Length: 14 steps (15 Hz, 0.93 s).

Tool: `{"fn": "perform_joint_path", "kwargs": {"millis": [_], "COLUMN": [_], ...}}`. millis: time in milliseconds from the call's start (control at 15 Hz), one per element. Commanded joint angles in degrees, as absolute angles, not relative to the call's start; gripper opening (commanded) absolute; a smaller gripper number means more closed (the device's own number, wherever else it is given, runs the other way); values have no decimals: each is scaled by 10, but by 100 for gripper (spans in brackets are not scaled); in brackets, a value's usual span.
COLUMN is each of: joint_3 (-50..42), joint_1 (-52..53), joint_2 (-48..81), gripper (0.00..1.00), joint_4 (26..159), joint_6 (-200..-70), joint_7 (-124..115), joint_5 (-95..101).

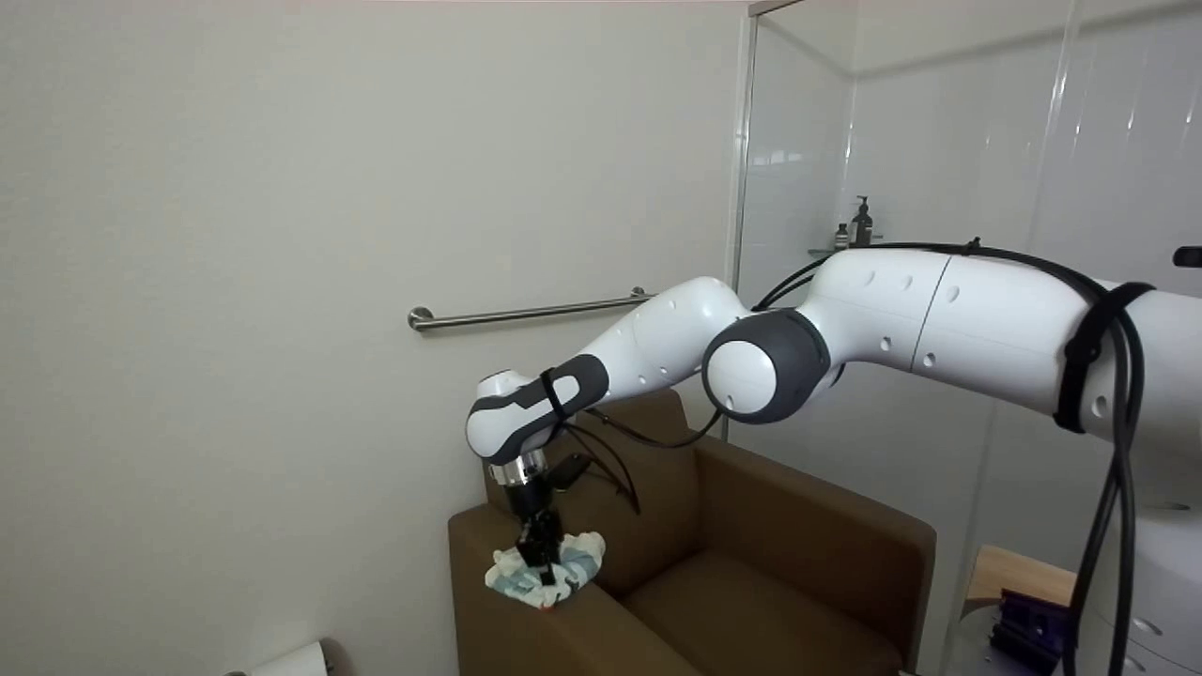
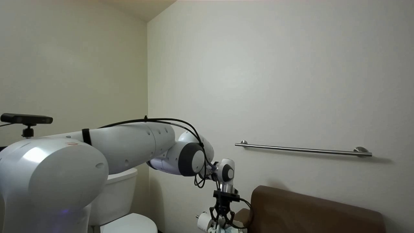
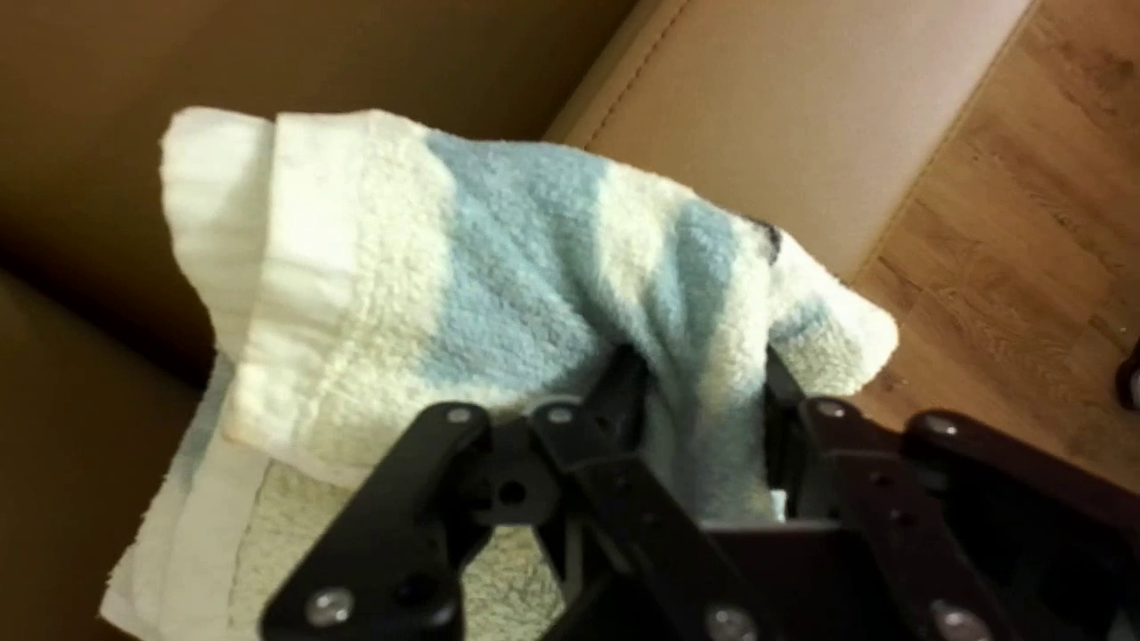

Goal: Use the towel to wipe the arm rest

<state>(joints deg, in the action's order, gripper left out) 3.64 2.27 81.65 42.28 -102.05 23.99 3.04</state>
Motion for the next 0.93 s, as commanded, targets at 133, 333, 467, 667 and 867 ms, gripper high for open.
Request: {"fn": "perform_joint_path", "kwargs": {"millis": [133, 333, 467, 667, 867], "joint_3": [51, 51, 53, 57, 62], "joint_1": [14, 12, 12, 15, 21], "joint_2": [838, 839, 835, 820, 803], "gripper": [7, 9, 10, 9, 9], "joint_4": [403, 401, 408, 431, 455], "joint_6": [-979, -970, -963, -946, -924], "joint_7": [278, 280, 276, 271, 255], "joint_5": [22, 21, 20, 18, 19]}}
